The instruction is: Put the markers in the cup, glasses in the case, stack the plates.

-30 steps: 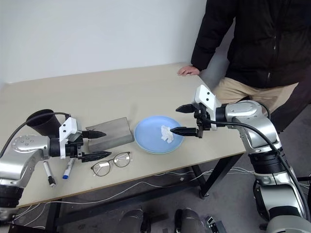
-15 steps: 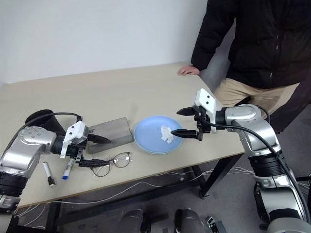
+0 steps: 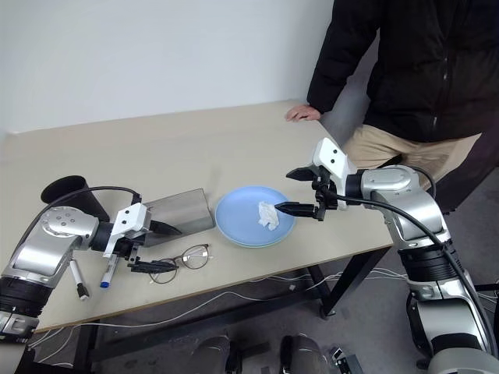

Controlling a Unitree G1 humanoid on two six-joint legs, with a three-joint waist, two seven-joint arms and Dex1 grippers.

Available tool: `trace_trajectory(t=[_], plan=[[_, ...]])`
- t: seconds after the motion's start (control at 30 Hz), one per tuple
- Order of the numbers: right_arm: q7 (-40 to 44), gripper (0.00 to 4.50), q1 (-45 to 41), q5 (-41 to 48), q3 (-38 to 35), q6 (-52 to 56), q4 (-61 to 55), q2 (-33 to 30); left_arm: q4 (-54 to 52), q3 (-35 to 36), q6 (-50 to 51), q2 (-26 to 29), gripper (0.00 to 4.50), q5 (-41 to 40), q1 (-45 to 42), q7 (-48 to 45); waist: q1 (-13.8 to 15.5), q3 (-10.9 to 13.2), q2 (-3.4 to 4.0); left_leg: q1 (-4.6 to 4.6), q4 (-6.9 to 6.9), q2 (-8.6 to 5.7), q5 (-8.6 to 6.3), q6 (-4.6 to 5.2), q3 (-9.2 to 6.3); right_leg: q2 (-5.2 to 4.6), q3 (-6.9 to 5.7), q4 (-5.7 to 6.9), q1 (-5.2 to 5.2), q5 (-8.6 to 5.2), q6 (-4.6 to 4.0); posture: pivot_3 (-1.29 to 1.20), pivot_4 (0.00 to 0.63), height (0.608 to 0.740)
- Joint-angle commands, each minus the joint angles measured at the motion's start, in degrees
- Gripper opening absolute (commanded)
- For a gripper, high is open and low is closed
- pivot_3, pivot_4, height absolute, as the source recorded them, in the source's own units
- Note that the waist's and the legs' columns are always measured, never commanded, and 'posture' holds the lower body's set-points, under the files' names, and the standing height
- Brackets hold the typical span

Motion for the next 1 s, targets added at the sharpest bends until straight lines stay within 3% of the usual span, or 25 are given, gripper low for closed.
trace_trajectory(t=[0.03, 0.77, 0.87, 1.0], plan=[[-0.9, 4.45, -2.1, 0.3, -1.5, -0.8, 0.0, 0.2, 0.1, 0.3, -1.3, -0.3, 4.50, 0.5, 0.0, 0.5, 0.0, 0.0, 0.00, 0.00, 0.00, 0.00, 0.00, 0.00, 0.01, 0.00, 0.00, 0.00, 0.00, 0.00, 0.00, 0.00, 0.000, 0.701], [-2.2, 4.45, -2.5, -0.3, -1.0, -0.9, 0.5, 0.6, 2.5, -1.6, -3.0, -3.3, 4.50, 4.2, 0.4, 3.8, 0.0, 0.0, 0.00, 0.01, 0.00, 0.01, 0.00, 0.00, 0.01, 0.00, 0.00, 0.02, 0.00, 0.00, 0.00, 0.00, 0.000, 0.701], [-2.5, 4.50, -2.4, -0.3, -0.9, -0.8, 0.4, 0.7, 2.7, -1.8, -3.0, -3.3, 3.93, 4.3, 0.0, 3.7, 0.0, 0.0, 0.00, 0.01, 0.00, 0.01, 0.00, 0.00, 0.00, 0.00, 0.01, 0.02, 0.01, 0.00, 0.00, 0.00, 0.000, 0.701], [-2.9, 4.50, -2.5, -0.2, -0.7, -0.8, 0.4, 0.9, 3.1, -1.8, -3.2, -3.7, 2.56, 4.6, -0.6, 3.8, 0.0, 0.0, 0.00, 0.00, 0.00, 0.00, 0.01, 0.01, 0.00, 0.00, 0.01, 0.02, 0.01, 0.00, 0.00, 0.00, 0.000, 0.701]])
